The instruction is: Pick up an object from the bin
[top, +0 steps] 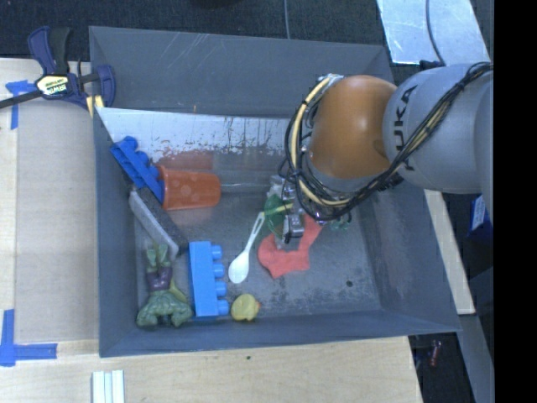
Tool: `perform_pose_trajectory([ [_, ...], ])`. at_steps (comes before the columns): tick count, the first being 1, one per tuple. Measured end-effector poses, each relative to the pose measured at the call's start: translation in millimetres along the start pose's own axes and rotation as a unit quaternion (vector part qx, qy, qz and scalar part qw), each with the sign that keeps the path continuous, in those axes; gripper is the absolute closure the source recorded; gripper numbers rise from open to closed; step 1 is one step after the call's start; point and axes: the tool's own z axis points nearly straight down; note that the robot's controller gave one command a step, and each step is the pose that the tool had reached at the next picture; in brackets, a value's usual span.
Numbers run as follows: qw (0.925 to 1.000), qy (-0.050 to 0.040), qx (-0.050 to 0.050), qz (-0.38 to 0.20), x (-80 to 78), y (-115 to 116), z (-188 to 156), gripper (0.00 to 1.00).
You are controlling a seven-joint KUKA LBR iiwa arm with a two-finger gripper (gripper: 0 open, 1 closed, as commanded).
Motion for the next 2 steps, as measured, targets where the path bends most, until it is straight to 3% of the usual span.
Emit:
perform_pose_trajectory([
  [1, 0.9984, 0.0017, -0.001, 0.056, -1.2, -8, 15, 1.0],
  [2, 0.9992, 0.0002, 0.0, -0.04, -21.0, -13, -9, 1.0],
])
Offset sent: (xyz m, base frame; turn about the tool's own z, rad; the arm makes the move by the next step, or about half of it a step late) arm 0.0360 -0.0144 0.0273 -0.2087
